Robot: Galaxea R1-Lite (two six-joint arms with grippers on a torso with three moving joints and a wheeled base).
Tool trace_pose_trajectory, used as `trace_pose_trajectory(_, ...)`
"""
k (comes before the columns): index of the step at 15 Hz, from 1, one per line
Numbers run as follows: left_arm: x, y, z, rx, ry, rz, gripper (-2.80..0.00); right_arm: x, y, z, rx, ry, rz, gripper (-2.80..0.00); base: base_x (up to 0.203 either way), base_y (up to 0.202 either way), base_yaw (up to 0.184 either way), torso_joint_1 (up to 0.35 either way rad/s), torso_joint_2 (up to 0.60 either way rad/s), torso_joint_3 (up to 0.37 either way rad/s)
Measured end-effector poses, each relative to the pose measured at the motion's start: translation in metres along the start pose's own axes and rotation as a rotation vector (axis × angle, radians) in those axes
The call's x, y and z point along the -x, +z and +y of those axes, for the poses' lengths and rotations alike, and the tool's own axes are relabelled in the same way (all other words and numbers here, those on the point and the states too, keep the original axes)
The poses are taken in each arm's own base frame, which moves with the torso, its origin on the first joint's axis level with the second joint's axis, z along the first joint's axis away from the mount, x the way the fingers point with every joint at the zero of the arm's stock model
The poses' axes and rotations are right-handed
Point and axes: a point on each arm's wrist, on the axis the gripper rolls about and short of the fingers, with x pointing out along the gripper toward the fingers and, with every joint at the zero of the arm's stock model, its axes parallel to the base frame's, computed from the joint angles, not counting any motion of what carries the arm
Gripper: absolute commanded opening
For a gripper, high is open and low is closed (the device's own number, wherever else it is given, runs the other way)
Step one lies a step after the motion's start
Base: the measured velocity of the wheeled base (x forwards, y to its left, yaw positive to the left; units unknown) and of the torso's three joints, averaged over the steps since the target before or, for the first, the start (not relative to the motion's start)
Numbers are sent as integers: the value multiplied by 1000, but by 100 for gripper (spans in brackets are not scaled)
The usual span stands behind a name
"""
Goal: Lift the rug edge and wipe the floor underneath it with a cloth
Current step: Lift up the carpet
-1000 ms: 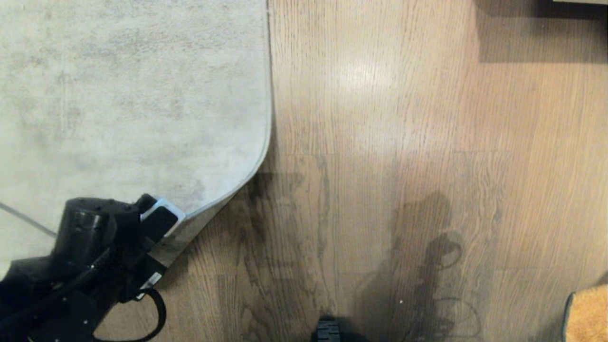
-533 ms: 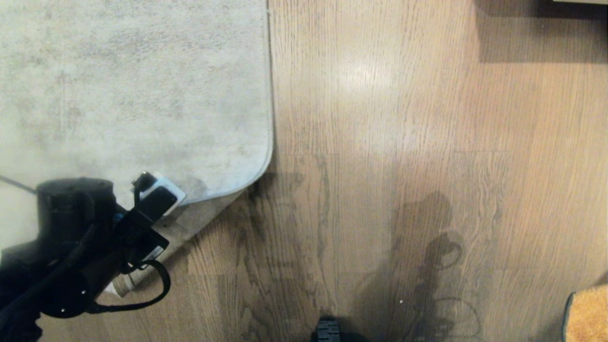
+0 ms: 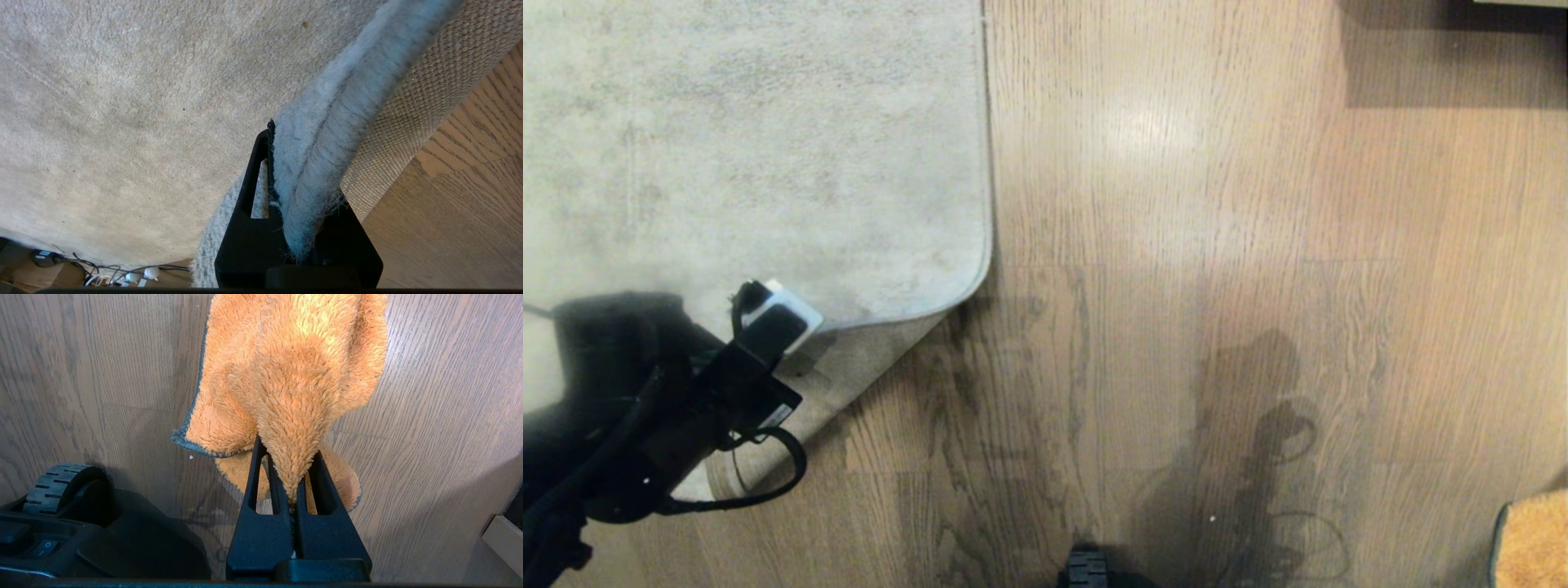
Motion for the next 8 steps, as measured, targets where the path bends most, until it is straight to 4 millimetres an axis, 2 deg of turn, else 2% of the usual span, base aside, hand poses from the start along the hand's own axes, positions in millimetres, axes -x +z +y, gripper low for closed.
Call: trace_pose_trajectory(8, 0, -7, 2, 6, 7, 23, -280, 0, 0, 0, 0, 0, 0, -280, 0, 0, 0, 0, 0, 0)
